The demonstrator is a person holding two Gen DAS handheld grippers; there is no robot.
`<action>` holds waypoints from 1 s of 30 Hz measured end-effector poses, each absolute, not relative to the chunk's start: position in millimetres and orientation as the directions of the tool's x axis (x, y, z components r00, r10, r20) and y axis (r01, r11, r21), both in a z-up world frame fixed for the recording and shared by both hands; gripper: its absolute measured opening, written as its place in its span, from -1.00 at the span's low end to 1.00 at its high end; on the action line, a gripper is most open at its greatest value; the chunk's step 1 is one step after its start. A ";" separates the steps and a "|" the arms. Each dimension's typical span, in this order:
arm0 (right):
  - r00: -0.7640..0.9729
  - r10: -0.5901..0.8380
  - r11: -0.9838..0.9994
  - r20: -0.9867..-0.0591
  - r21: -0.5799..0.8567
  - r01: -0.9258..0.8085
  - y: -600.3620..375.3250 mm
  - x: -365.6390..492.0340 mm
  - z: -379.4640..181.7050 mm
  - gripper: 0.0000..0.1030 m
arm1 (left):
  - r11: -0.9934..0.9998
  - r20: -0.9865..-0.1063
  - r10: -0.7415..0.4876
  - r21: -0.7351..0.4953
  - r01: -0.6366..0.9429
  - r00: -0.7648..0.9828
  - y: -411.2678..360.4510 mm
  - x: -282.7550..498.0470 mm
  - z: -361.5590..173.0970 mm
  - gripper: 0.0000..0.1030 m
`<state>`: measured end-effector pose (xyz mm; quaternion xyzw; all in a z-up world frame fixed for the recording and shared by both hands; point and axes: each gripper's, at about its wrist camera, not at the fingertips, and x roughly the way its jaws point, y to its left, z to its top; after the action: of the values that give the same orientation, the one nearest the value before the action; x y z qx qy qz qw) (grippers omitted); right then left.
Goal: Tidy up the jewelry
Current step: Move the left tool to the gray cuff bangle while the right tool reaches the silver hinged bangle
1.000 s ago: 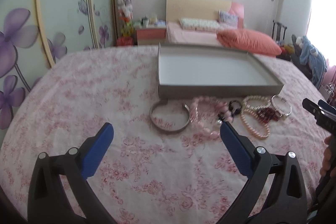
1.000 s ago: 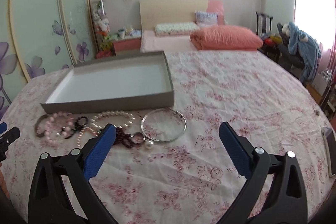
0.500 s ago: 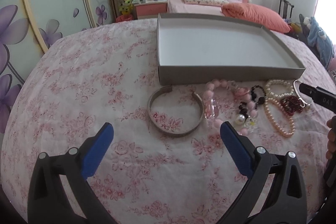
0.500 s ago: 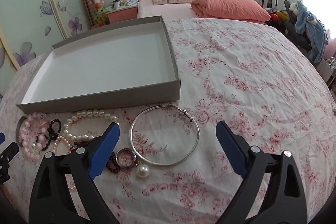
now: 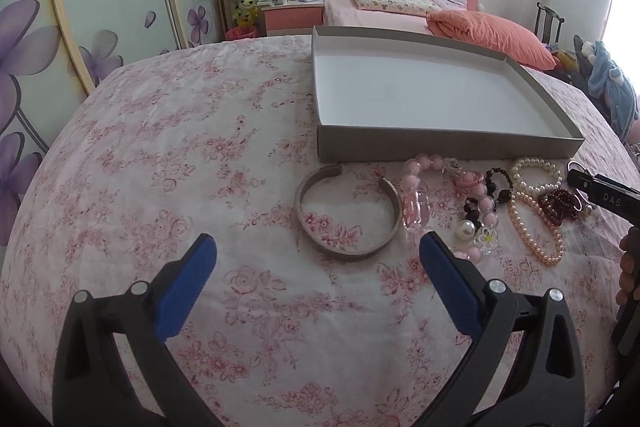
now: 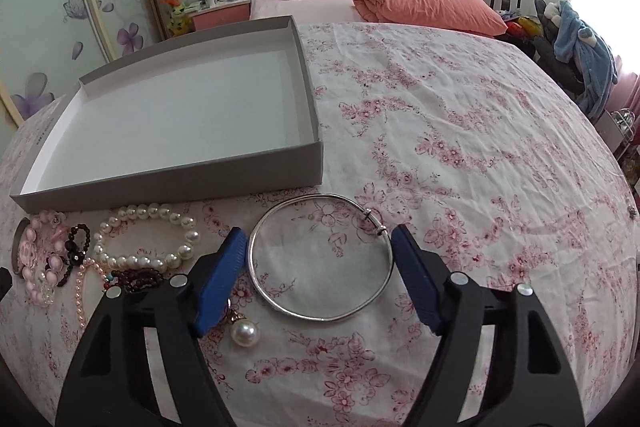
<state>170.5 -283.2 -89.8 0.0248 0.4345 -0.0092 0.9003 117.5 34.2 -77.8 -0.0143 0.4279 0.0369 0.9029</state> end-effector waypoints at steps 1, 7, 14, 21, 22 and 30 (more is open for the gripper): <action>0.622 0.004 0.999 -0.783 0.035 0.037 -283.8 171.8 -89.7 0.44 | 0.997 -0.774 0.056 0.007 -0.080 0.630 34.1 116.8 -78.5 0.92; 0.622 0.005 0.999 -0.783 0.037 0.039 -284.1 172.6 -90.0 0.44 | 0.998 -0.790 0.056 0.020 -0.066 0.610 31.4 119.1 -84.7 0.92; 0.623 0.004 0.999 -0.783 0.037 0.039 -284.1 172.4 -90.3 0.44 | 0.998 -0.822 0.062 0.042 -0.047 0.566 25.0 135.1 -96.9 0.83; 0.622 0.004 0.999 -0.783 0.036 0.039 -284.3 172.3 -90.5 0.45 | 0.998 -0.826 0.062 0.041 -0.050 0.560 23.5 148.8 -95.5 0.73; 0.623 0.004 0.999 -0.782 0.036 0.039 -284.3 172.6 -90.7 0.45 | 0.998 -0.827 0.062 0.042 -0.050 0.558 23.0 150.4 -95.1 0.70; 0.623 0.004 0.999 -0.782 0.036 0.039 -284.2 172.5 -90.9 0.45 | 0.999 -0.829 0.050 0.032 -0.043 0.557 21.6 164.8 -94.2 0.48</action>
<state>172.5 -284.2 -90.9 0.0247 0.4342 -0.0098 0.9004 164.8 21.6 -94.2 0.0037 0.4698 0.0266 0.8824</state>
